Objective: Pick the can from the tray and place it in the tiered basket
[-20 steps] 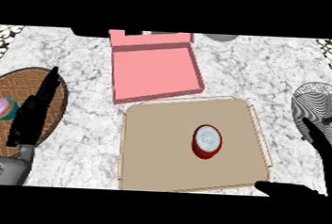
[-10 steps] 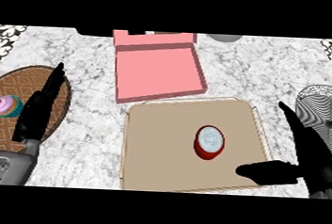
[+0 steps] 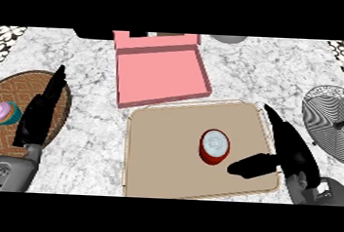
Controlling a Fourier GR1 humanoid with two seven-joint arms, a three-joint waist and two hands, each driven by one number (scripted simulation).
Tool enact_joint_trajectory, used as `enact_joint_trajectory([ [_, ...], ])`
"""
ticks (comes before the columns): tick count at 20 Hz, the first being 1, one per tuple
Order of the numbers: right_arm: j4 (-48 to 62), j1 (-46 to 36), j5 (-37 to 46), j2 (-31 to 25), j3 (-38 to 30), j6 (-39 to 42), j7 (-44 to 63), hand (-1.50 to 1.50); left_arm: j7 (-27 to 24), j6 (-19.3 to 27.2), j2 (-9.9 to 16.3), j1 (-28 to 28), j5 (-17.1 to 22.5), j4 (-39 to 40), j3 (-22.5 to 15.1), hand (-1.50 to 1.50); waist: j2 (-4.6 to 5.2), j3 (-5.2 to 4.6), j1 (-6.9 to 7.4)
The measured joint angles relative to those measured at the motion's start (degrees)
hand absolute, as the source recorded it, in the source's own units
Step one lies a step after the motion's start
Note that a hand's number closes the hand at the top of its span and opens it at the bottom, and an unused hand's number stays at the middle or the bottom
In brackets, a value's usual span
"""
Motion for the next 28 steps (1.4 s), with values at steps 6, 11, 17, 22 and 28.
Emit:
enact_joint_trajectory([
  [6,4.0,-1.8,3.6,4.5,2.2,1.6,0.0,-1.5,-0.5,0.0,-0.2,1.0,0.0,-0.1,0.7,0.0,-0.25,0.0,-0.69],
  [11,6.4,-3.0,7.2,6.4,2.8,3.6,0.0,-1.5,-1.0,-0.1,-0.2,1.1,-0.3,0.6,1.3,0.0,-0.4,-0.01,-1.3],
  [17,8.9,-3.0,12.4,10.6,2.8,6.1,-0.1,-1.5,-0.5,-0.7,0.0,1.6,0.0,-0.1,1.9,0.0,-0.45,0.03,-1.46],
  [22,11.7,-3.4,15.7,16.0,1.2,8.4,-0.1,-1.5,-0.9,-1.1,-0.1,1.2,-0.1,0.7,2.4,0.0,-0.41,0.04,-1.64],
  [28,12.9,-1.5,19.3,20.7,-1.6,11.0,-0.1,-1.5,-1.6,-1.5,-0.1,3.0,-0.2,-0.5,2.7,0.0,-0.58,0.07,-1.5],
])
